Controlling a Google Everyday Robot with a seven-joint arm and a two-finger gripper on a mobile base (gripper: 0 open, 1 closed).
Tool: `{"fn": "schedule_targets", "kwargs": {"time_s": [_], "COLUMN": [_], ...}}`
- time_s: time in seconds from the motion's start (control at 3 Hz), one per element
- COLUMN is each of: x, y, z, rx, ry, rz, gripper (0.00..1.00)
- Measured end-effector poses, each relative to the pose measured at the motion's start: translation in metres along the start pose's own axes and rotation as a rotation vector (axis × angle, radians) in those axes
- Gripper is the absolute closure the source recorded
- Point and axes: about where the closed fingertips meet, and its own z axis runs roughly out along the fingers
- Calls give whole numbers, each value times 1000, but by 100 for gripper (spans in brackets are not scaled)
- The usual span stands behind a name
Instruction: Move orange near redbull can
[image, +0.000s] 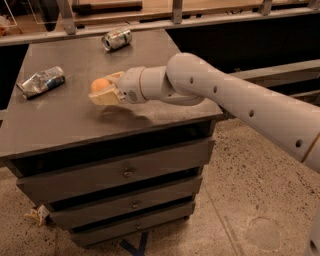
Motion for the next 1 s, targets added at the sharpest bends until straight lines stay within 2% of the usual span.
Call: {"fn": "schedule_targets", "kwargs": {"time_s": [1.0], "x": [-30], "y": [-37], "z": [82], "rx": [43], "ry": [24], "rz": [49], "gripper": [100]}}
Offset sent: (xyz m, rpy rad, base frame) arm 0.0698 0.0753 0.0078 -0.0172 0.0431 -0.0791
